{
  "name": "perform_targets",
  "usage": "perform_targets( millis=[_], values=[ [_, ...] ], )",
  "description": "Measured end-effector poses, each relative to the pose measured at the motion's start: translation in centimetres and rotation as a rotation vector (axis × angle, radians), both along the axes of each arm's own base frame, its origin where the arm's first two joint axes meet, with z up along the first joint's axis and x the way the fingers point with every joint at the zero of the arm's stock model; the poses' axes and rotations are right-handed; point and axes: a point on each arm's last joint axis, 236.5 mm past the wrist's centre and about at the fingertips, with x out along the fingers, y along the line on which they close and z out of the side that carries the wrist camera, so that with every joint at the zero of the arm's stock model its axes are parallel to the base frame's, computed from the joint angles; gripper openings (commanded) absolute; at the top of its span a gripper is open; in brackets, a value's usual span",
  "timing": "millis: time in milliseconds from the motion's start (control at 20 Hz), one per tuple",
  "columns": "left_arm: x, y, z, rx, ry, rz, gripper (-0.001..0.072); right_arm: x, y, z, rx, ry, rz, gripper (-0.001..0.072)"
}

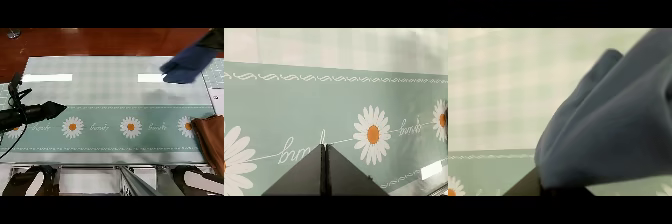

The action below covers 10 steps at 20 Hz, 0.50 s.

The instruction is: Fold the shirts.

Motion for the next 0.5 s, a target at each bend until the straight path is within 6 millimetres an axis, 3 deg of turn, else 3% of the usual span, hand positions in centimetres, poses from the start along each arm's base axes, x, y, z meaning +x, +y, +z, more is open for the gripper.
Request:
perform_targets(
  millis=[250,500],
  values=[
    [0.0,0.0,0.0,0.002,-0.002,-0.002,0.0026,-6.8,-10.4,0.7,-0.082,0.079,-0.319,0.0019],
    [0.0,0.0,0.0,0.001,-0.003,-0.001,0.0026,-17.6,-18.0,-3.1,-0.22,0.276,-0.637,0.002]
  ],
)
